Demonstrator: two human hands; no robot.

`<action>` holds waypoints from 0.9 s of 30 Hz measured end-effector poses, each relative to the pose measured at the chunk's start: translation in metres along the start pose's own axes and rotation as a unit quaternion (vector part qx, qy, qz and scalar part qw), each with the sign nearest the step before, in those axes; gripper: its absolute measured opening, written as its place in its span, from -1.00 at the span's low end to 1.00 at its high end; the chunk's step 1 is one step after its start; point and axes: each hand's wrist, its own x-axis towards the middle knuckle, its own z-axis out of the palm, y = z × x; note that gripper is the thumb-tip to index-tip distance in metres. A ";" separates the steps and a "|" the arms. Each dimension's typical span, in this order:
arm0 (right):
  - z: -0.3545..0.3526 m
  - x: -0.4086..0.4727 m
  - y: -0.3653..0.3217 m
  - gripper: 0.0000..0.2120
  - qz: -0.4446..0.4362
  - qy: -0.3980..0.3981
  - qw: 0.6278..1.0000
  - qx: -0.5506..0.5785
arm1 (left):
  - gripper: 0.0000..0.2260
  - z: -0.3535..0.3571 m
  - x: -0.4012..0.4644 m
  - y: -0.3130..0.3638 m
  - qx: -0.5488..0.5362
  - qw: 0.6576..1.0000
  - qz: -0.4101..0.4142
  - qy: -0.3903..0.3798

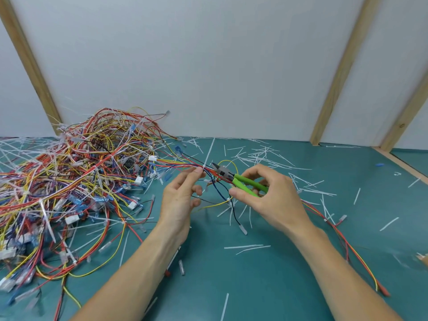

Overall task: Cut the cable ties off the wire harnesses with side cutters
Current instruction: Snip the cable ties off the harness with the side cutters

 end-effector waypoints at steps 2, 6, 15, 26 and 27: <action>-0.001 0.000 0.003 -0.63 -0.008 0.006 1.000 -0.021 | -0.92 0.000 0.000 0.000 0.001 1.000 0.007 0.004; -0.003 0.001 0.006 -0.63 -0.044 0.019 0.998 -0.047 | -0.88 0.000 0.000 -0.001 0.041 0.998 0.039 0.028; -0.001 0.002 0.006 -0.64 -0.070 0.030 0.996 -0.042 | -0.83 0.001 0.001 -0.003 0.082 0.990 0.111 0.043; -0.001 0.002 0.004 -0.65 -0.083 0.033 0.996 -0.027 | -0.90 0.002 -0.001 -0.005 0.105 0.982 0.156 0.013; -0.001 0.002 0.004 -0.66 -0.085 0.032 0.996 -0.026 | -0.90 0.002 -0.001 -0.005 0.106 0.982 0.156 0.011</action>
